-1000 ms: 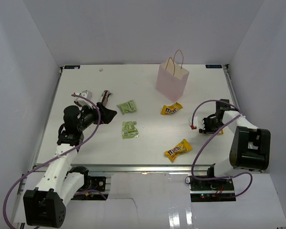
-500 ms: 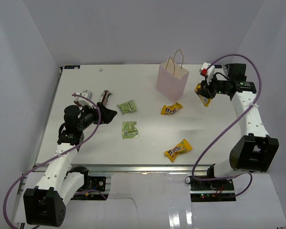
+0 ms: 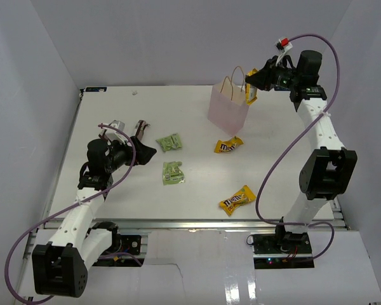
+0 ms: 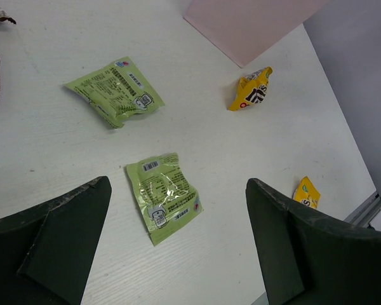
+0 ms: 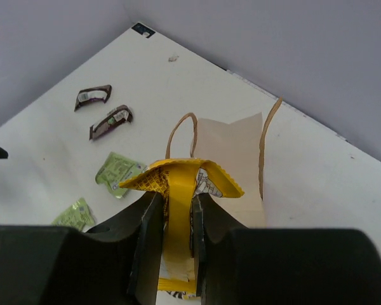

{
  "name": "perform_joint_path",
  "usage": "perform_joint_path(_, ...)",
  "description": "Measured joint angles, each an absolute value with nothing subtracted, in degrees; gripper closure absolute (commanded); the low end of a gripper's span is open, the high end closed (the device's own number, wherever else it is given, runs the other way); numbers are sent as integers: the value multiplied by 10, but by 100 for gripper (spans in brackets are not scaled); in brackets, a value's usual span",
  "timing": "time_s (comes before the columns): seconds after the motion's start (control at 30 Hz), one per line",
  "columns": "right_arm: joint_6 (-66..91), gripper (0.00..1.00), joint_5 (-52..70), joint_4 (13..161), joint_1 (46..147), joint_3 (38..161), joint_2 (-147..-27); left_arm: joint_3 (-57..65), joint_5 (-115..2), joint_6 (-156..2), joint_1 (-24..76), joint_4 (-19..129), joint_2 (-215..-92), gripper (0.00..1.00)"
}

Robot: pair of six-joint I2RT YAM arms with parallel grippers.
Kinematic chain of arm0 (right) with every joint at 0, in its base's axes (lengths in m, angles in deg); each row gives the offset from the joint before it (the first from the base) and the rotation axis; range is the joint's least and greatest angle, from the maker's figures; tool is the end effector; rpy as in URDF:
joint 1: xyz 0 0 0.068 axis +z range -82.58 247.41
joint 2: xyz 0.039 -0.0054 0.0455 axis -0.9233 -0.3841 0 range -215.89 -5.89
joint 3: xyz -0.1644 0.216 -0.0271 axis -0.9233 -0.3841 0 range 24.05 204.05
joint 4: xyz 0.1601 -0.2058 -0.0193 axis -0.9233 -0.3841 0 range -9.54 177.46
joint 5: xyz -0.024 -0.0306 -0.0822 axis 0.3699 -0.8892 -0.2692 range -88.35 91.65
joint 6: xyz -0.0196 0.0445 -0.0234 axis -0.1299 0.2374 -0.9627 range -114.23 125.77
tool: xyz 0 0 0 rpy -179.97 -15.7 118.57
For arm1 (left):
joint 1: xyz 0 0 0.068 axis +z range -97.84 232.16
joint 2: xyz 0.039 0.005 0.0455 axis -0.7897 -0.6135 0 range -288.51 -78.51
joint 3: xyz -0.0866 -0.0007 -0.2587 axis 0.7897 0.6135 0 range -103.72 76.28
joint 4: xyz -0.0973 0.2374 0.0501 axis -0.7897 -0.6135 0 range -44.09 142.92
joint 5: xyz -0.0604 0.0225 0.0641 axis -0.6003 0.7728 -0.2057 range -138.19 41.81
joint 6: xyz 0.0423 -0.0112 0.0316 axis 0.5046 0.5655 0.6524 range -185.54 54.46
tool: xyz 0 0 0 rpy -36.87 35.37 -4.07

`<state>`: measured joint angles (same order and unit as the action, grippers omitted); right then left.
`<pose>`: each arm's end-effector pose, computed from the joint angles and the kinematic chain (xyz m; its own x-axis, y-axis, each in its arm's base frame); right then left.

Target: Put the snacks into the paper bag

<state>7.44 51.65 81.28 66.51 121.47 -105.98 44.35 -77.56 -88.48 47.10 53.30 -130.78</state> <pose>0.4099 0.0208 0.4070 -0.1756 0.0216 -0.9842 -0.7419 0.6542 0.1467 0.2053 -0.0358 0.2574 -0.5220 -0.2948 -0.8004 0.3610 0.7739 -0.5204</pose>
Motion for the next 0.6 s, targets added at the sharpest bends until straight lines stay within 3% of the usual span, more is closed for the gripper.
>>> perform_joint_path(0.6, 347, 76, 498, 1077, 679, 1234, -1170, 435, -789, -880, 471, 531, -1336, 2)
